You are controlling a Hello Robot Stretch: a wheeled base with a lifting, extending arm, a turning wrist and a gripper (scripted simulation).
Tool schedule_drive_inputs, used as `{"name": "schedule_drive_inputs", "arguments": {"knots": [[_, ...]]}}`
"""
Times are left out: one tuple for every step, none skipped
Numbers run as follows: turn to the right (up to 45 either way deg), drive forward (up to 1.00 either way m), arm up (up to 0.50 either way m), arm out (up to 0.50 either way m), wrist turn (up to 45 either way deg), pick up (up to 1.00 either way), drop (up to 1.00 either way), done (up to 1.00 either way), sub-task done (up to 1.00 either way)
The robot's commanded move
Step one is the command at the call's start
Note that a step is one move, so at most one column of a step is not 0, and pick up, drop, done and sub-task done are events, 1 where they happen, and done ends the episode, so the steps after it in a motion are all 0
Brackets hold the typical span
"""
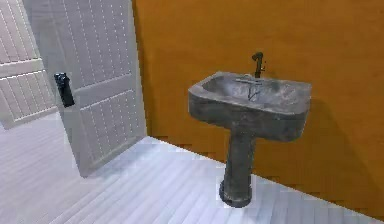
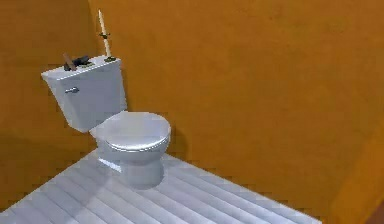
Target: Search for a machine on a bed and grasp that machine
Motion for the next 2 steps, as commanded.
{"name": "schedule_drive_inputs", "arguments": {"knots": [[-45.0, 0.0, 0.0, 0.0, 0.0, 0.0, 0.0, 0.0, 0.0], [-3.0, 0.0, 0.0, 0.0, 0.0, 0.0, 0.0, 0.0, 0.0]]}}
